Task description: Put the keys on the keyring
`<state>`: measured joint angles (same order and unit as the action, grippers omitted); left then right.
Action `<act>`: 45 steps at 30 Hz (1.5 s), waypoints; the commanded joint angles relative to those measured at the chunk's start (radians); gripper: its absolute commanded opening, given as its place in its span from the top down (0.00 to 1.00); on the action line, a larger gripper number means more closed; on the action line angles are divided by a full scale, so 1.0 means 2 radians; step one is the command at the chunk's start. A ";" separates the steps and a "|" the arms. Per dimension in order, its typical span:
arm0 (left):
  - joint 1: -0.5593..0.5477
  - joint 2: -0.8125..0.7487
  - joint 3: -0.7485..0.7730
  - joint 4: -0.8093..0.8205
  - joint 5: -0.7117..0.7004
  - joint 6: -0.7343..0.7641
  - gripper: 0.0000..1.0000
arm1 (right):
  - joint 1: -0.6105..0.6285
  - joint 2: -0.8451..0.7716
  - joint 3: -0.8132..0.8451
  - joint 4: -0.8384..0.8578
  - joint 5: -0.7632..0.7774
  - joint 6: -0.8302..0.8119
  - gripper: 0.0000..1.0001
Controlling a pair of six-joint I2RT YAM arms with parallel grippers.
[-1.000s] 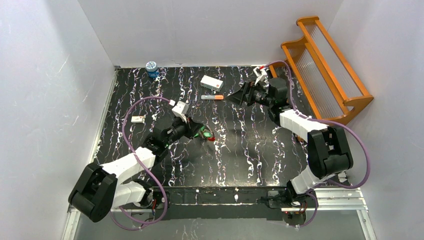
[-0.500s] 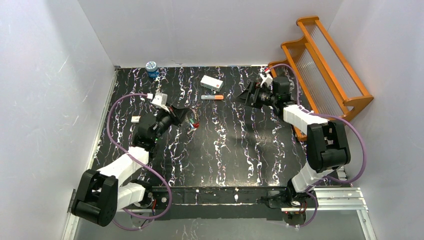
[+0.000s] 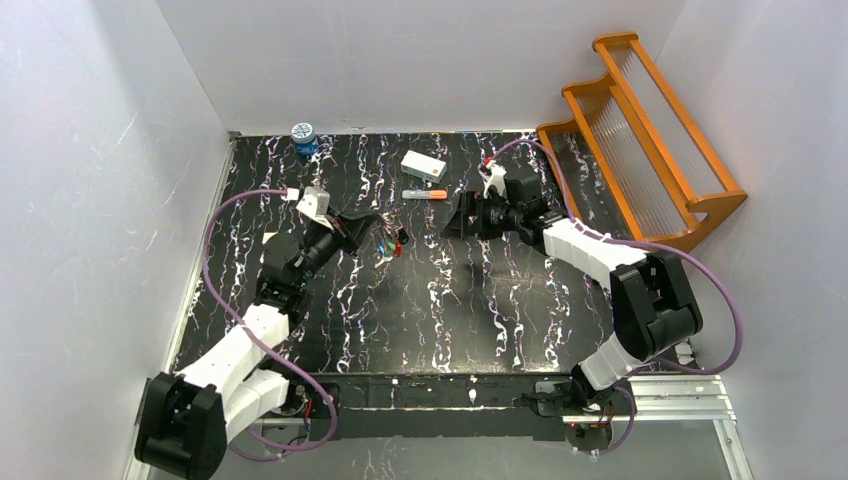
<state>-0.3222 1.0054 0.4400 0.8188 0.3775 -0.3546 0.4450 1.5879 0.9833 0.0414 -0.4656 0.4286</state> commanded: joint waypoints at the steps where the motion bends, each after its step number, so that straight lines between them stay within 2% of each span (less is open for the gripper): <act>1: 0.002 -0.055 0.014 -0.063 -0.006 0.047 1.00 | 0.027 -0.032 0.002 -0.034 0.047 -0.020 0.01; 6: 0.002 -0.094 0.030 -0.152 -0.030 0.076 1.00 | 0.065 -0.033 0.015 -0.054 0.069 -0.017 0.01; 11: 0.002 -0.097 0.050 -0.218 -0.040 0.093 1.00 | 0.094 -0.023 0.028 -0.061 0.085 -0.012 0.01; 20: 0.002 -0.057 0.081 -0.232 -0.065 0.075 1.00 | 0.099 0.005 0.074 -0.071 0.087 -0.017 0.01; 25: 0.002 -0.058 0.092 -0.241 -0.102 0.084 1.00 | 0.101 0.034 0.100 -0.072 0.071 -0.025 0.02; 30: 0.002 -0.089 0.053 -0.194 -0.104 0.088 1.00 | 0.112 0.072 0.116 -0.072 0.066 -0.042 0.04; 38: 0.002 -0.087 0.059 -0.252 -0.173 0.066 1.00 | 0.131 0.121 0.150 -0.076 0.078 -0.057 0.05; 45: 0.002 -0.073 0.091 -0.300 -0.265 0.111 1.00 | 0.161 0.189 0.230 -0.118 0.115 -0.097 0.15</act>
<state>-0.3222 0.8577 0.5480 0.2550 -0.0174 -0.1940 0.7296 1.9057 1.3327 -0.1570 -0.2886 0.3000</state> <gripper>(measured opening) 0.013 0.874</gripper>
